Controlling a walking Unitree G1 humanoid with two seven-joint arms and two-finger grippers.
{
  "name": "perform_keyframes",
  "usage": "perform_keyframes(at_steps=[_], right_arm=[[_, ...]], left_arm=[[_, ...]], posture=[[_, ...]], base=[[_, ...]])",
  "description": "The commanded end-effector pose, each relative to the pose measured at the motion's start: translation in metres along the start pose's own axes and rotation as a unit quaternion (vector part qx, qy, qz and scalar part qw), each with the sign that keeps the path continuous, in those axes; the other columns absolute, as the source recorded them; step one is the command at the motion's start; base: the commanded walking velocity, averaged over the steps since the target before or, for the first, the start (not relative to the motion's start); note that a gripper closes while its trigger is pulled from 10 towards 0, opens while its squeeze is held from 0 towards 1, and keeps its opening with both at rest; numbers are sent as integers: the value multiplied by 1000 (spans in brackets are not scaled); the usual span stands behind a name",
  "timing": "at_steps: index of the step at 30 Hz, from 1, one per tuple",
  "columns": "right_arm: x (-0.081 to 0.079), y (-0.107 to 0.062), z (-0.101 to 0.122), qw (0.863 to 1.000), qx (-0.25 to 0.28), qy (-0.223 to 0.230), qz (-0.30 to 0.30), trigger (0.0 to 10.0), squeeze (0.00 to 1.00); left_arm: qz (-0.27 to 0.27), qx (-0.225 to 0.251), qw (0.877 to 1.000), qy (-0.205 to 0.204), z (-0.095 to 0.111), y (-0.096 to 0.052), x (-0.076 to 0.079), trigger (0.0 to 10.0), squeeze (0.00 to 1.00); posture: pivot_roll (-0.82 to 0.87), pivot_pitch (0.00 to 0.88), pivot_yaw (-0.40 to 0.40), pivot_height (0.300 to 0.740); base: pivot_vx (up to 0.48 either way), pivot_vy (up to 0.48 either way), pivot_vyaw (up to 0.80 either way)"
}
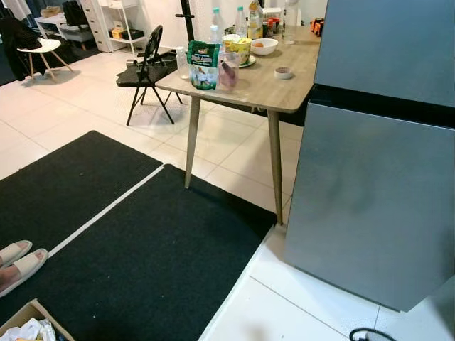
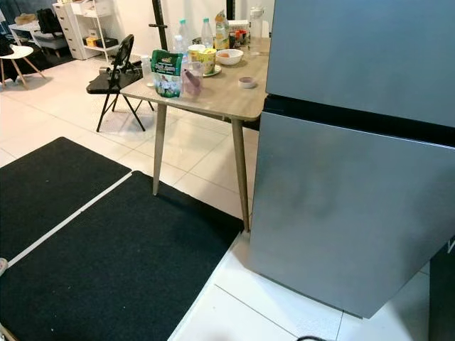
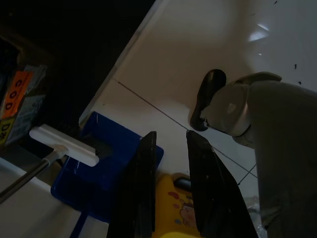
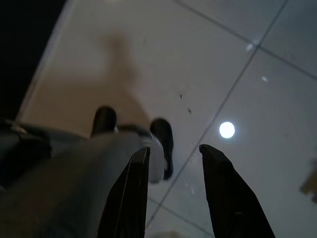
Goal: Restocking fridge
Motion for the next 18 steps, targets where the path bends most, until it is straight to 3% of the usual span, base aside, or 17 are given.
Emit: perform_keyframes(at_steps=[1,18], right_arm=[[-3,-1,-10,1000,-18,1,-1,10000,0],[6,0,4,1000,-8,-16,-13,10000,0]], left_arm=[[9,-14,1000,7,-6,-3,-10,10000,0],[-6,-14,1000,-5,-8,0,5,10000,0]], posture=[[-33,115,50,740],[-83,82,14,740]], base=[[0,0,0],[0,0,0]])
Point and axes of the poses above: a point about 5 cm out from each wrist's last joint towards the gripper, its own y axis pointing out of the wrist towards the gripper, its own z axis along the axis of the wrist's last joint, x = y × z, the point moved 2 cm from there along y, pointing out of the wrist towards the gripper, and after that the axes turned 4 degrees about -y, right-handed, at the moved point
